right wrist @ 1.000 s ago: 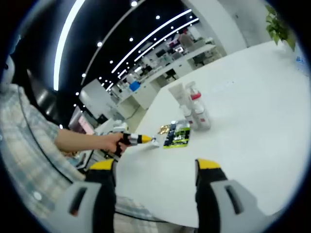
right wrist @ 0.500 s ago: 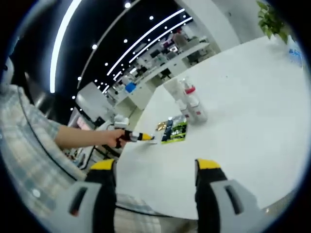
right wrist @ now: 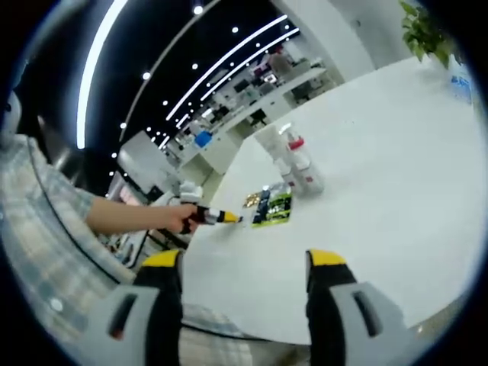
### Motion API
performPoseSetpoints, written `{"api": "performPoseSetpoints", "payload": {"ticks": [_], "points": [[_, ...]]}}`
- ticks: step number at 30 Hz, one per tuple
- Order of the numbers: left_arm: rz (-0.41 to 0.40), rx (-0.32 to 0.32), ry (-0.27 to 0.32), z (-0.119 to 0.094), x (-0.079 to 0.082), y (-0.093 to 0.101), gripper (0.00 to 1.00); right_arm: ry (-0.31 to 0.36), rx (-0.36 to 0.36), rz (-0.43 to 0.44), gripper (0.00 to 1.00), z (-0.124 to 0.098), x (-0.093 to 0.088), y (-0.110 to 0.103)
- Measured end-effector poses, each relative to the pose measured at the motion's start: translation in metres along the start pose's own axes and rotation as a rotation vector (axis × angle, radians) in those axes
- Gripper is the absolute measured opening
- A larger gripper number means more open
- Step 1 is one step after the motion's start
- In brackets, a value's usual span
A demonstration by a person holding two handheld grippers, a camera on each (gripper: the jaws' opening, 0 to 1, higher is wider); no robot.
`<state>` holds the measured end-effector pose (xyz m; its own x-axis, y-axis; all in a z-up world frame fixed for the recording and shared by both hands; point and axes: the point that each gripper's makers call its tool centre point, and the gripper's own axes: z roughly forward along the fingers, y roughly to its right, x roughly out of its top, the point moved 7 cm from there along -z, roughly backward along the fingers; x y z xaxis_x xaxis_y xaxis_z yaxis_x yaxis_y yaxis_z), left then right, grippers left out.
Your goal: Arrange the skincare products in the storage area until every visible bottle or jar stands upright without overlapping.
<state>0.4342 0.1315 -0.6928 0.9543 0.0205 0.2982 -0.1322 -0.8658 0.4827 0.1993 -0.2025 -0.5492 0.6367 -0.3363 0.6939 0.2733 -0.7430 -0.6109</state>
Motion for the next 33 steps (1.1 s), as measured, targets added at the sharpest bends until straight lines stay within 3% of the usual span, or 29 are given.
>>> {"api": "performPoseSetpoints", "payload": {"ticks": [4,13,23,33], "points": [[0.007,0.002,0.004,0.000,0.000,0.001,0.11,-0.002,0.002,0.001,0.64,0.001,-0.001,0.001],[0.032,0.039,0.046,-0.012,0.001,0.002,0.27,-0.002,0.025,-0.005,0.64,0.005,0.001,0.001],[0.121,-0.034,0.150,-0.044,-0.008,0.031,0.36,-0.040,0.127,-0.044,0.65,0.029,0.012,-0.004],[0.117,-0.067,0.260,-0.072,-0.020,0.043,0.39,-0.076,0.206,-0.087,0.65,0.044,0.027,-0.005]]}}
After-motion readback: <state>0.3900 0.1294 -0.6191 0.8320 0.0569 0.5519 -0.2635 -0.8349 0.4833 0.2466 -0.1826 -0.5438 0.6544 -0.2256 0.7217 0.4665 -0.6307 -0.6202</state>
